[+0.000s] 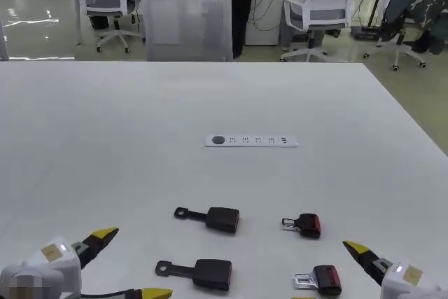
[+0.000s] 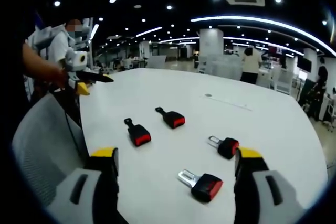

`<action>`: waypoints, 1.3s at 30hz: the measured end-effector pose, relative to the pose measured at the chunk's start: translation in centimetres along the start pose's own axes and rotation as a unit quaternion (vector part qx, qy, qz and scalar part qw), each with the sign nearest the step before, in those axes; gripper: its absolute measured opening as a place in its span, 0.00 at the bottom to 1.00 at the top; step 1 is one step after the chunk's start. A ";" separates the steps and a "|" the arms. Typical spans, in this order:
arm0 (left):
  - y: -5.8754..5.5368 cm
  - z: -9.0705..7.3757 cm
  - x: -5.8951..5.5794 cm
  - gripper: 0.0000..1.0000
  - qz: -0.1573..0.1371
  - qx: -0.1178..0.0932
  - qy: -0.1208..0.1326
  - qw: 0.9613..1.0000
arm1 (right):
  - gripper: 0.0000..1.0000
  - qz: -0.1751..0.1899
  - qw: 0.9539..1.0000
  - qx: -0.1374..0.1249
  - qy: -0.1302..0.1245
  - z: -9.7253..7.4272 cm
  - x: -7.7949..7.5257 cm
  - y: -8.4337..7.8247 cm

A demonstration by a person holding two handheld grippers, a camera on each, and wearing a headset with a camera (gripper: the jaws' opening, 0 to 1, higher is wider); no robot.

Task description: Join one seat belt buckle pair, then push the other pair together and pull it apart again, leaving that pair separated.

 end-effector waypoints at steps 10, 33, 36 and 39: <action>-0.6 0.1 0.0 0.99 -0.010 0.005 0.007 1.000 | 0.93 0.004 1.000 0.004 -0.001 0.0 0.0 -0.3; -0.3 0.0 -0.2 1.00 -0.015 0.009 0.020 1.000 | 0.92 0.007 1.000 0.010 -0.014 -0.4 -0.1 -0.6; -0.3 0.0 -0.3 1.00 -0.015 0.008 0.020 1.000 | 0.92 0.007 1.000 0.011 -0.015 -0.4 -0.2 -0.5; -0.5 -0.1 0.0 1.00 -0.016 0.008 0.021 1.000 | 0.92 0.008 1.000 0.012 -0.015 -0.4 -0.2 -0.5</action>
Point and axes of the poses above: the centre of the closed fingertips' face, and the gripper's own axes: z roughly forward along the fingers, x roughly to its left, y roughly out of its top, the point moved 7 cm from there along -z, roughly backward along the fingers, and after that the axes turned 13 degrees about -y, right-handed, at the moved point
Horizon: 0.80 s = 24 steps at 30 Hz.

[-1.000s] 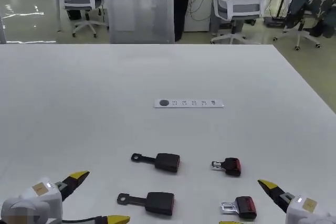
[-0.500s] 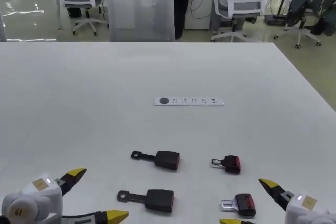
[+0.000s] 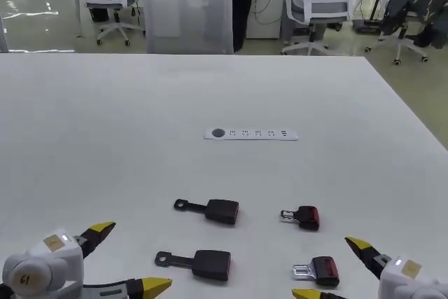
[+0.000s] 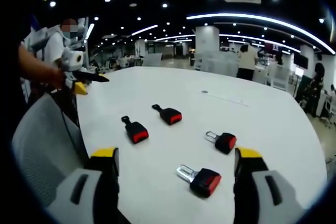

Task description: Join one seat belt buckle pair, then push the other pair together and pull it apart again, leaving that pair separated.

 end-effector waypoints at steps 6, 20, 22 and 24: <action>0.2 0.0 -0.3 1.00 0.001 0.000 -0.001 1.000 | 0.92 0.000 1.000 -0.002 0.000 0.0 0.0 0.0; 0.6 0.1 -0.4 1.00 0.003 -0.001 -0.004 1.000 | 0.92 -0.001 1.000 -0.003 -0.002 -0.3 -0.2 0.2; 0.5 0.1 -0.2 1.00 0.005 0.000 -0.004 1.000 | 0.92 -0.002 1.000 -0.003 -0.003 -0.3 -0.3 0.2; 0.6 0.2 -0.3 1.00 0.004 -0.001 -0.004 1.000 | 0.92 -0.003 1.000 -0.004 -0.002 -0.3 -0.3 0.2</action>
Point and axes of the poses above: the centre of the closed fingertips' face, and the gripper's own axes: z roughly forward along the fingers, x roughly to its left, y roughly out of its top, the point moved 7 cm from there along -z, roughly backward along the fingers, and after that the axes turned 13 degrees about -y, right-handed, at the moved point
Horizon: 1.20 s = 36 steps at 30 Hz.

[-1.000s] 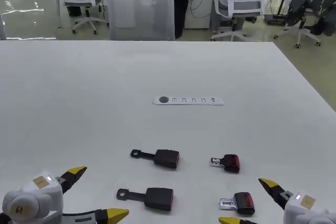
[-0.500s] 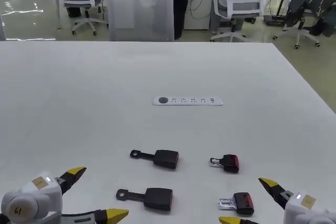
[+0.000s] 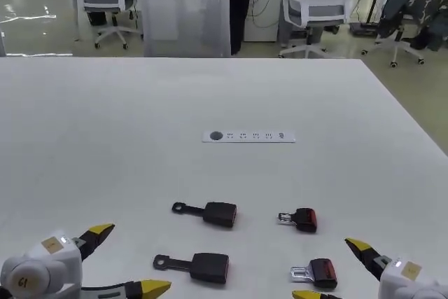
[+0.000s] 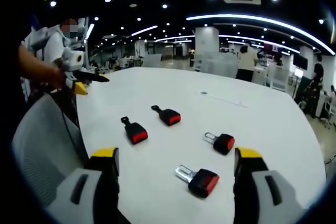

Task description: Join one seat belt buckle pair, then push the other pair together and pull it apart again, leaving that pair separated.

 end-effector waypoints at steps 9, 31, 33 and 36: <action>-0.2 0.1 0.3 1.00 0.001 0.000 -0.001 1.000 | 0.92 0.001 1.000 -0.001 0.000 0.1 0.0 0.1; 0.3 1.3 -0.2 1.00 0.005 0.003 -0.013 1.000 | 0.92 -0.004 1.000 0.006 0.015 0.6 -0.3 -0.2; 0.2 1.5 -0.3 1.00 0.005 0.005 -0.014 1.000 | 0.92 -0.006 1.000 0.009 0.017 0.6 -0.4 -0.3; 0.0 1.8 0.0 1.00 0.005 0.005 -0.018 1.000 | 0.92 -0.008 1.000 0.010 0.020 0.7 -0.7 -0.4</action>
Point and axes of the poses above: the centre of the closed fingertips' face, and the gripper's own axes: z roughly forward along the fingers, x roughly to its left, y roughly out of its top, the point moved 7 cm from there along -z, roughly backward along the fingers, and after that the axes turned 13 degrees about -y, right-handed, at the moved point
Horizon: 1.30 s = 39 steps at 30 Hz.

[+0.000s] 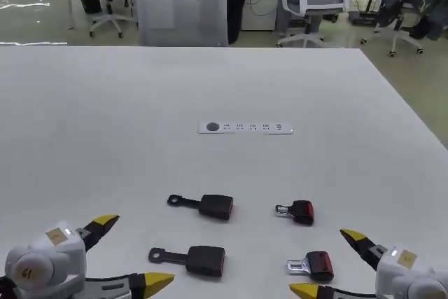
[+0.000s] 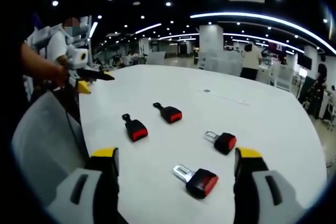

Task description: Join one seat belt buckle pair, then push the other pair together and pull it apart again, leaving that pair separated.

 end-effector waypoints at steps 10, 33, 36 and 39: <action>0.0 1.5 0.5 1.00 0.003 0.006 -0.009 1.000 | 0.92 -0.003 1.000 0.010 0.007 0.6 -1.0 -0.4; -0.1 5.4 1.6 0.97 0.018 0.043 -0.051 0.998 | 0.89 -0.021 0.997 0.047 0.052 3.3 -2.7 -1.8; -0.2 5.9 1.9 0.96 0.021 0.051 -0.058 0.997 | 0.89 -0.026 0.996 0.054 0.060 3.8 -2.9 -2.0; -0.4 6.4 2.1 0.96 0.023 0.057 -0.065 0.996 | 0.89 -0.029 0.995 0.059 0.069 4.1 -3.1 -2.2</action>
Point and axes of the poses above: the centre of the closed fingertips' face, and the gripper's own axes: z roughly forward along the fingers, x roughly to its left, y roughly out of its top, the point moved 7 cm from there along -z, roughly backward along the fingers, and after that the axes turned 13 degrees about -y, right-handed, at the moved point
